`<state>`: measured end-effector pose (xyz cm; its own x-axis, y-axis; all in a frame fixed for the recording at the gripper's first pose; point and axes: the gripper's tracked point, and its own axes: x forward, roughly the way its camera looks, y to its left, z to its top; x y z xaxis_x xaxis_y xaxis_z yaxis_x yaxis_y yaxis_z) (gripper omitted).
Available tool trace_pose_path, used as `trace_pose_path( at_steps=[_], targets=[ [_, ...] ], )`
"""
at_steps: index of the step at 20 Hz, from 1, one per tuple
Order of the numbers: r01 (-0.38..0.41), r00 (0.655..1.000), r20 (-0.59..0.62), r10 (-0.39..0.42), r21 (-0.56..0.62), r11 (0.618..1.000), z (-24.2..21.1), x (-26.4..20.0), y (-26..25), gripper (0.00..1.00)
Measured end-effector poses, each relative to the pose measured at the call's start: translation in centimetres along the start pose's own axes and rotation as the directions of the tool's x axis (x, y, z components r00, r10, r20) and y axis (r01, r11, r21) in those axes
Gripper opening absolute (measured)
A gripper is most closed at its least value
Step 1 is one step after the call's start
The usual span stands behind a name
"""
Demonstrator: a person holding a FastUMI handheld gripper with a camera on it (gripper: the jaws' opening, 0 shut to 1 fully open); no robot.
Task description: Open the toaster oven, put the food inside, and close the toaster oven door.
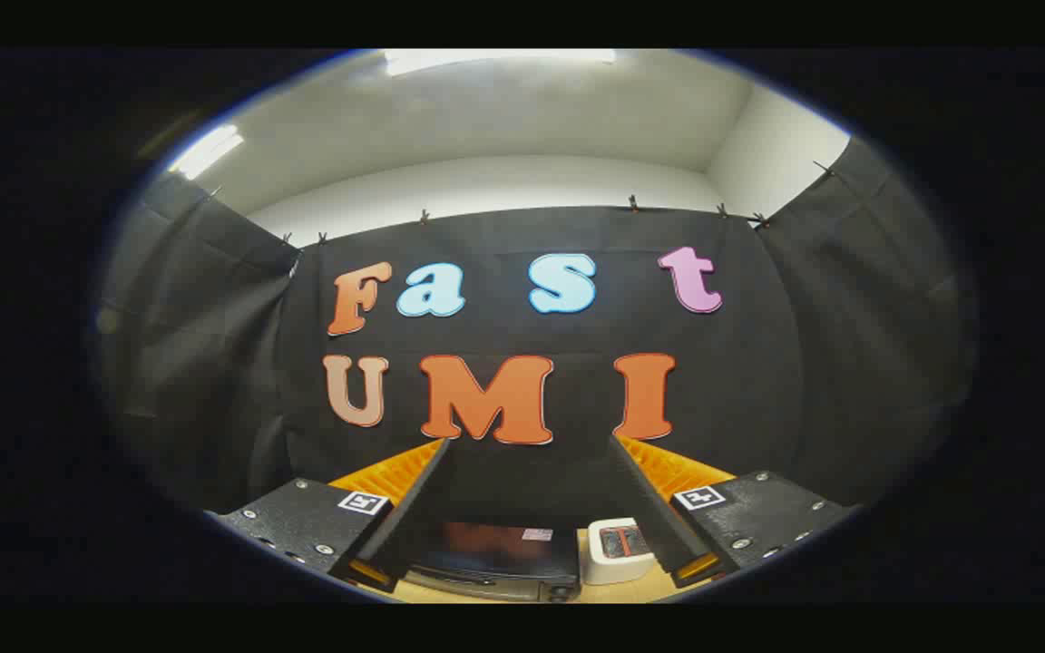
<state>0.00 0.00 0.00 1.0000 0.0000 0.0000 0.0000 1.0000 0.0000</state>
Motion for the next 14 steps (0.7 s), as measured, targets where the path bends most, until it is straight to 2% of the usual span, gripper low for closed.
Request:
trace_pose_path(
  at_steps=[14],
  targets=[
    [-0.046,0.999,-0.028,0.047,0.027,0.999,-1.3,1.3,2.8,0.98]
  ],
)
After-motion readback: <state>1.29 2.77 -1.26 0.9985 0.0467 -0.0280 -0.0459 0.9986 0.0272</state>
